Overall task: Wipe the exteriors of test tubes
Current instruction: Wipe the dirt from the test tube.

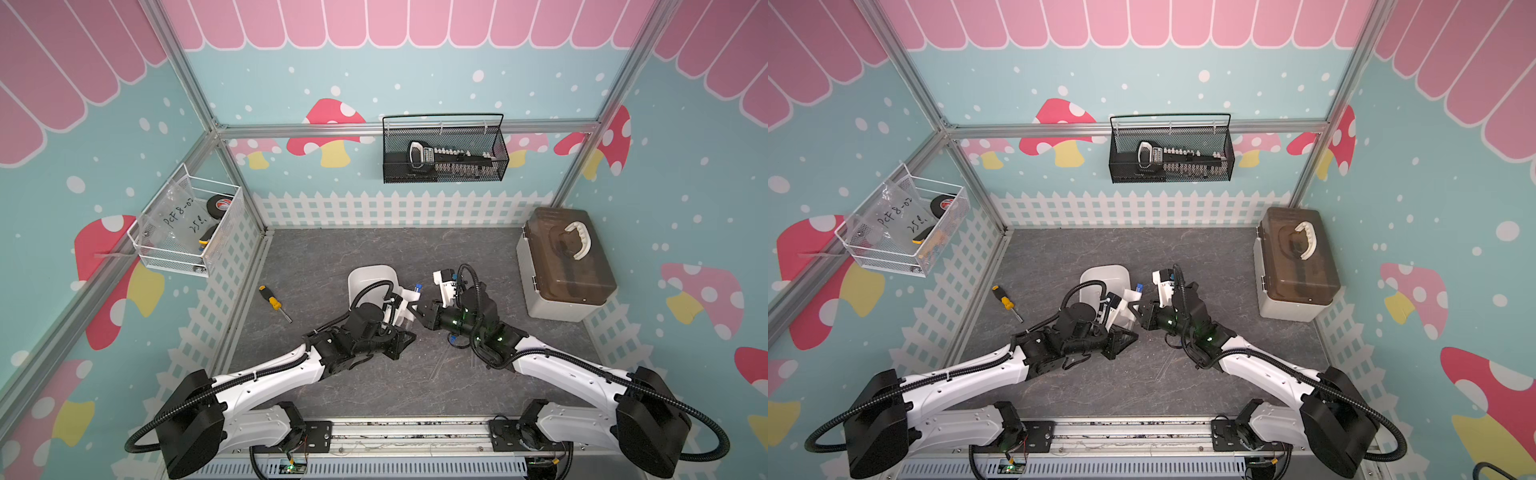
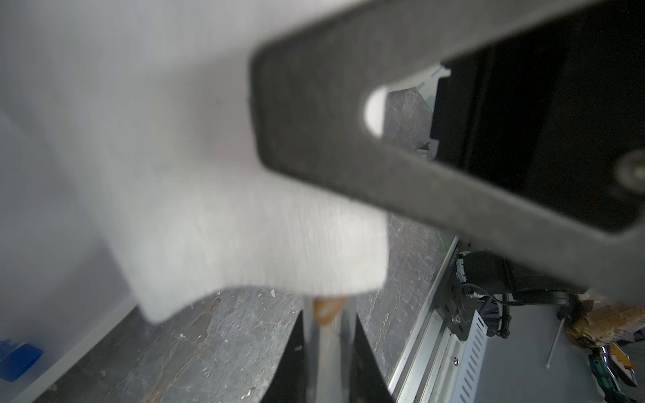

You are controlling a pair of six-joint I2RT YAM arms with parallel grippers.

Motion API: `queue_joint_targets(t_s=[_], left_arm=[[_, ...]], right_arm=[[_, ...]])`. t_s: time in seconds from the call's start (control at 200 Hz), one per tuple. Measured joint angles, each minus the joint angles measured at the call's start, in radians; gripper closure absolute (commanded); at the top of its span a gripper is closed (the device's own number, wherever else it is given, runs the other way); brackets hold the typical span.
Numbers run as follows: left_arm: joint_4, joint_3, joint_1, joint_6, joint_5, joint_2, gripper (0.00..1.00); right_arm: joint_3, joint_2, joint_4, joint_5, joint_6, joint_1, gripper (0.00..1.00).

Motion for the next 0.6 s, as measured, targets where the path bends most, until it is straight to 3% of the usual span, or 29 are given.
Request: queue_joint_targets(t_s=[0.29,0.6], left_arm=[[0.021,0.005,0.013,-0.006,-0.032,-0.011,0.92],[0.014,0.025,0.020,-0.006,-0.032,-0.001,0.92]], right_arm=[[0.053,0.040,-0.037,-0.032,-0.027,0.008,0.81],[0.010,0.027,-0.010,-0.030,-0.013,0.029,0.82]])
